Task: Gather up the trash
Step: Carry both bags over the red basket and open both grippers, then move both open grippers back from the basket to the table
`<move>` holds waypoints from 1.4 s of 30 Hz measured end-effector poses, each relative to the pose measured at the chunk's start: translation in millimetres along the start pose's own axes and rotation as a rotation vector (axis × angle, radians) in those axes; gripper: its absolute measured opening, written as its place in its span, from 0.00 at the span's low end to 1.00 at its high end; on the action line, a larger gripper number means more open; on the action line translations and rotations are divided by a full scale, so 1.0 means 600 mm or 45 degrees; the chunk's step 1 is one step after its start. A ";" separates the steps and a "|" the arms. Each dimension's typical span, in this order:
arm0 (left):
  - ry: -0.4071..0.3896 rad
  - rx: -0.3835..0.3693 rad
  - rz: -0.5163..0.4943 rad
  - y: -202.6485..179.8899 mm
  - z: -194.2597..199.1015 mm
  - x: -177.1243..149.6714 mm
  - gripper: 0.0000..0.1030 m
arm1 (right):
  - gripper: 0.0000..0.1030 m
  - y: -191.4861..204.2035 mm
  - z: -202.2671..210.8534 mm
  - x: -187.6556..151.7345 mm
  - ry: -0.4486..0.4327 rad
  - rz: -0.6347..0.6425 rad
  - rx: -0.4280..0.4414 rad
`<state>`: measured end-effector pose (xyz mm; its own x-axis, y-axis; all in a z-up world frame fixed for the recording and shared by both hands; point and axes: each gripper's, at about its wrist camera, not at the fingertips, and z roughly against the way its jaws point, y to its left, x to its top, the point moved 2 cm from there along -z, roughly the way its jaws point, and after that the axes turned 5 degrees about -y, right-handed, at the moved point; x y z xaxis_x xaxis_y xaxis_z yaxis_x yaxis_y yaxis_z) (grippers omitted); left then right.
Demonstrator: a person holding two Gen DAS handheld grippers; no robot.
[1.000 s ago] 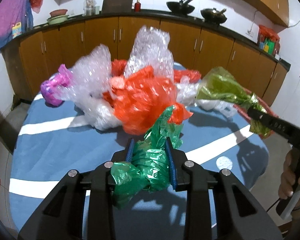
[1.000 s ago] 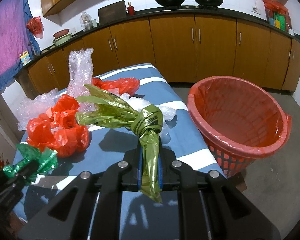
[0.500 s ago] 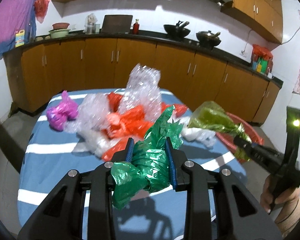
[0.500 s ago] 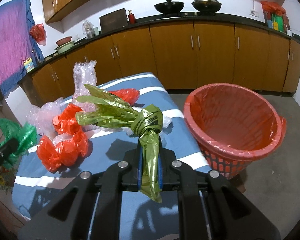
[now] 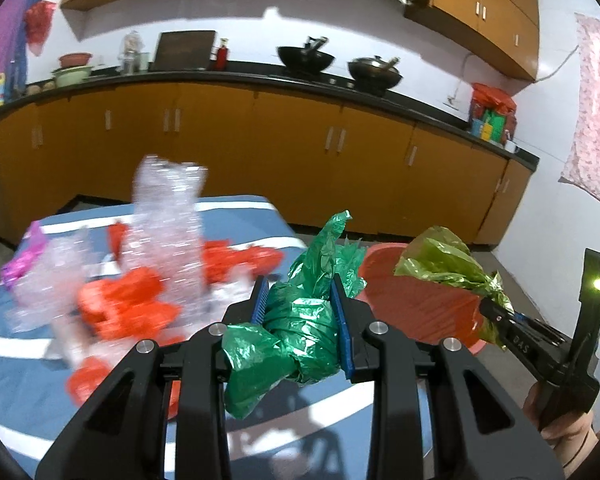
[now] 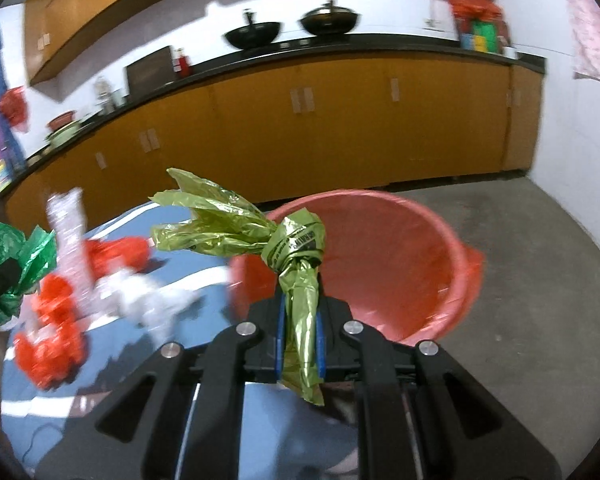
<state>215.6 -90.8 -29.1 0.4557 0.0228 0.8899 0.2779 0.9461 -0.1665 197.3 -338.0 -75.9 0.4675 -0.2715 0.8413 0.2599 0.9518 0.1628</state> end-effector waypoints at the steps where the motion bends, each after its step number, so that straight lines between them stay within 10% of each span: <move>1: 0.004 -0.010 -0.005 -0.010 -0.010 0.001 0.30 | 0.13 -0.012 -0.004 0.005 -0.002 -0.012 -0.019; 20: 0.158 -0.162 -0.191 -0.199 -0.227 -0.018 0.30 | 0.13 -0.147 -0.130 0.033 0.061 -0.187 -0.177; 25: 0.201 -0.166 -0.210 -0.216 -0.262 -0.030 0.34 | 0.26 -0.156 -0.152 0.039 0.057 -0.217 -0.160; 28: 0.225 -0.164 -0.194 -0.212 -0.269 -0.033 0.42 | 0.45 -0.160 -0.148 0.039 0.031 -0.211 -0.164; 42: 0.159 -0.089 -0.130 -0.149 -0.209 -0.019 0.52 | 0.48 -0.151 -0.097 0.037 -0.011 -0.163 -0.151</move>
<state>291.9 -216.0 -77.8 0.5227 -0.1165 0.8445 0.3841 0.9165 -0.1113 233.5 -438.6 -101.9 0.4172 -0.3875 0.8221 0.4148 0.8860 0.2072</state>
